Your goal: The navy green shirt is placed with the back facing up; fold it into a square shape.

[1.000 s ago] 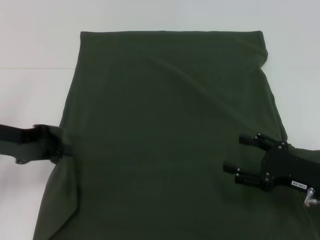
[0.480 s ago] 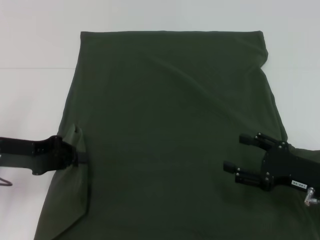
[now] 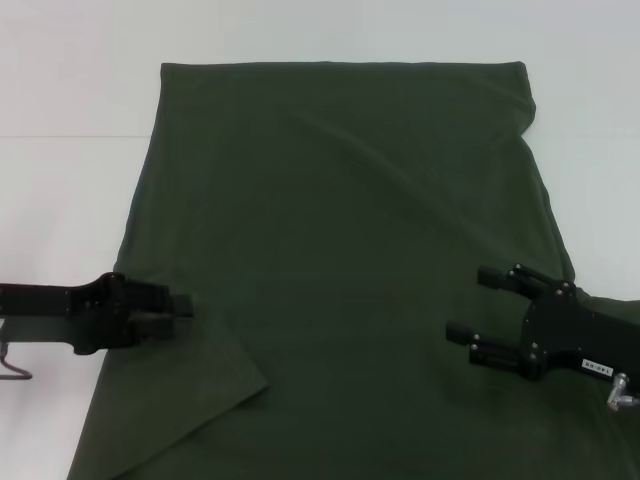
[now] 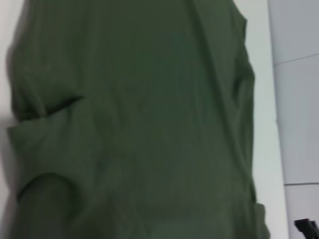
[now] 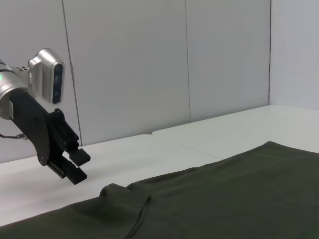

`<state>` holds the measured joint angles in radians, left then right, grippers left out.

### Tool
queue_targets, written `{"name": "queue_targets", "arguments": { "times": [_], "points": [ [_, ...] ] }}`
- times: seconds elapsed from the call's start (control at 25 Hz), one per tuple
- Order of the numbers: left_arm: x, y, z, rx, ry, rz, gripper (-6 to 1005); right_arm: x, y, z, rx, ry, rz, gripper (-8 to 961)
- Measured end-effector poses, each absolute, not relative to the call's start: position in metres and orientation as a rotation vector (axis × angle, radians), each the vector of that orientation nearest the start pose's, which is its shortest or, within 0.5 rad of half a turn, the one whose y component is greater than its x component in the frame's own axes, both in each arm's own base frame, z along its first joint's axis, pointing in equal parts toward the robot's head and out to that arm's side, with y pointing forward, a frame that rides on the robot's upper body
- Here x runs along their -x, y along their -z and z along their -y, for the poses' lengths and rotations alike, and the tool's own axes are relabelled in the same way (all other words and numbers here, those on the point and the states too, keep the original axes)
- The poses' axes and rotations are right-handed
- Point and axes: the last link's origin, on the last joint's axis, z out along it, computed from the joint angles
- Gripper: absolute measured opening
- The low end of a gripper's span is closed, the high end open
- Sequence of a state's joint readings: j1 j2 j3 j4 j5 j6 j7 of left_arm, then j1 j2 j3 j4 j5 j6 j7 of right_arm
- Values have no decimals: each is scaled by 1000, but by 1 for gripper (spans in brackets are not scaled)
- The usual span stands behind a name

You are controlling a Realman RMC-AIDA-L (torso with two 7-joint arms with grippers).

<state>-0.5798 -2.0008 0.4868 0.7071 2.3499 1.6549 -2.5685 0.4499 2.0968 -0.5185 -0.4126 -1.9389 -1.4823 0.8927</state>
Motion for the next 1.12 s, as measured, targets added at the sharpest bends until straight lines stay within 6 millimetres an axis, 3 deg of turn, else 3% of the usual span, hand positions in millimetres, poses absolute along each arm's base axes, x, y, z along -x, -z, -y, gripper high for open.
{"name": "queue_targets", "arguments": {
  "times": [0.12, 0.24, 0.32, 0.44, 0.52, 0.64, 0.92, 1.12],
  "points": [
    [294, -44, -329, -2191, -600, -2238, 230, -301, 27, -298, 2512, -761, -428, 895],
    [295, -50, -326, -2247, -623, -2166, 469, -301, 27, -298, 2511, -761, -428, 895],
    [295, -56, -323, -2291, -654, -2109, 567, -301, 26, -299, 2509, -762, -428, 895],
    [292, -61, -315, -2411, -729, -1919, 715, -302, 25, -299, 2496, -766, -431, 895],
    [289, -58, -305, -2563, -768, -1678, 789, -303, 24, -301, 2482, -759, -436, 895],
    [293, -53, -293, -2734, -792, -1452, 900, -304, 23, -303, 2467, -752, -442, 895],
    [309, -38, -259, -3073, -807, -858, 897, -306, 22, -303, 2455, -747, -449, 895],
    [320, -36, -246, -3156, -789, -787, 899, -312, 22, -297, 2446, -738, -475, 895]
  ]
}}
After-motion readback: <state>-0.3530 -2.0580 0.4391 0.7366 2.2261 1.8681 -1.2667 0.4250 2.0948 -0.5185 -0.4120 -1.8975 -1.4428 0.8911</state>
